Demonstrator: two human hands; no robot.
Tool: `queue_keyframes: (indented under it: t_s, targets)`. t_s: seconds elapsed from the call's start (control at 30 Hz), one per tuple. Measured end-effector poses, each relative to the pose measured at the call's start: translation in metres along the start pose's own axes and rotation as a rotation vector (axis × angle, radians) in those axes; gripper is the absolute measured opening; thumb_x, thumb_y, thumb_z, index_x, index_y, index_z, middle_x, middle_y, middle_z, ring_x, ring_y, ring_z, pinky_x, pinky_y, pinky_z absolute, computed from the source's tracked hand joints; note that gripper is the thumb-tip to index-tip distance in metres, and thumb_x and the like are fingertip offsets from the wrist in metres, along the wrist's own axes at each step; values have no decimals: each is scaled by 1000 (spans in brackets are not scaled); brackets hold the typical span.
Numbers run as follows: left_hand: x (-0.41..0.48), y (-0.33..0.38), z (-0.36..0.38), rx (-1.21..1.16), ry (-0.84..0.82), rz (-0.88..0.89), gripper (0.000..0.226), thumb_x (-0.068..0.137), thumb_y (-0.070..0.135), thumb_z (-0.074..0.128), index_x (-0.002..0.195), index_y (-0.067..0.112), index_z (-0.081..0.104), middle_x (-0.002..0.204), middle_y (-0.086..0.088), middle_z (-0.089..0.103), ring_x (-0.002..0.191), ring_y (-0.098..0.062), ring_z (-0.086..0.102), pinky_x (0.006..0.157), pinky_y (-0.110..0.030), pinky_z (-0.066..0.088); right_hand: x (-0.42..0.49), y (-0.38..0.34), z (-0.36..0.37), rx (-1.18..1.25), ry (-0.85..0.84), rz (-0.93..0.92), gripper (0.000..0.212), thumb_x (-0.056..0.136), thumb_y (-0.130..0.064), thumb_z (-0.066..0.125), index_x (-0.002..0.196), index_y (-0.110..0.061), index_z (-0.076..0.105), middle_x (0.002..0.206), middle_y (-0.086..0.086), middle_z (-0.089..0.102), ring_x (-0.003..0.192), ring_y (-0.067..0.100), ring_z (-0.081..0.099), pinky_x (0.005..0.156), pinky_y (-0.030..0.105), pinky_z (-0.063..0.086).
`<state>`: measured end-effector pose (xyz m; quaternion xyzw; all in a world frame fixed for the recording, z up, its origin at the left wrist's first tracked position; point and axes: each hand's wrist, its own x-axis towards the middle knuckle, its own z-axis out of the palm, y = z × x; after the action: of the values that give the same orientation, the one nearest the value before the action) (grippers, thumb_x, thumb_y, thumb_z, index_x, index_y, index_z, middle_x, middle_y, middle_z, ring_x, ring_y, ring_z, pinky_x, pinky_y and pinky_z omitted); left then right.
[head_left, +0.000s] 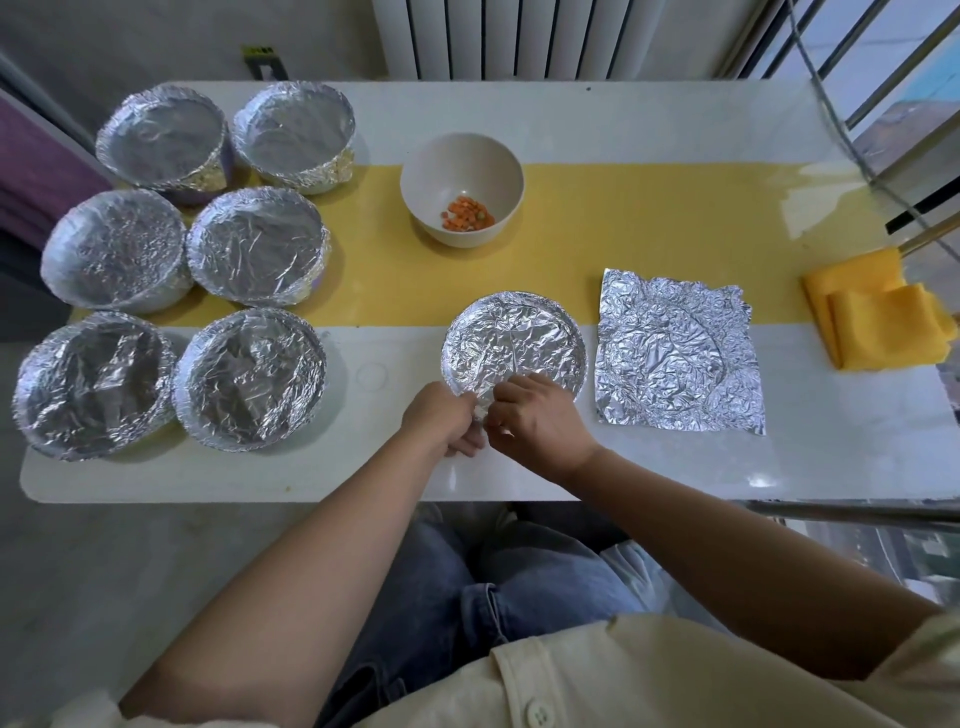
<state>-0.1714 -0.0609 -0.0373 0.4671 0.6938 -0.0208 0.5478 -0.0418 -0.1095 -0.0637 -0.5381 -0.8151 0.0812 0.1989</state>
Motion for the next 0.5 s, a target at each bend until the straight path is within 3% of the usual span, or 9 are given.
queue_keyframes:
  t_s: [0.1,0.23,0.37,0.5]
  targets:
    - [2,0,3,-20,33,14,34,95,18,49,65,4,59,44,-4,63,64,-30,70,76,-36,56,0,-1,-1,27,31,-1,28,77,-17,49,50,-13,58,57,2,49,54,25,51,49,28,39]
    - [-2,-4,2,-61,33,-18,33,91,28,51,73,4,64,55,-8,69,58,-26,69,64,-30,50,-2,0,1,-7,44,-21,20,72,-9,66,54,-13,60,59,3,50,57,25,51,52,29,36]
    - [-4,-2,6,-92,-17,-59,29,94,22,49,83,1,65,73,-16,74,75,-31,74,82,-39,56,-6,1,2,-23,63,-31,21,73,-11,76,58,-13,63,62,3,51,60,24,51,54,29,35]
    - [-3,-1,5,-95,-37,-56,28,95,16,47,82,-1,66,73,-16,73,75,-30,73,83,-36,55,-11,4,-1,-5,58,-41,20,83,-29,66,70,-13,67,69,3,55,65,24,53,54,31,40]
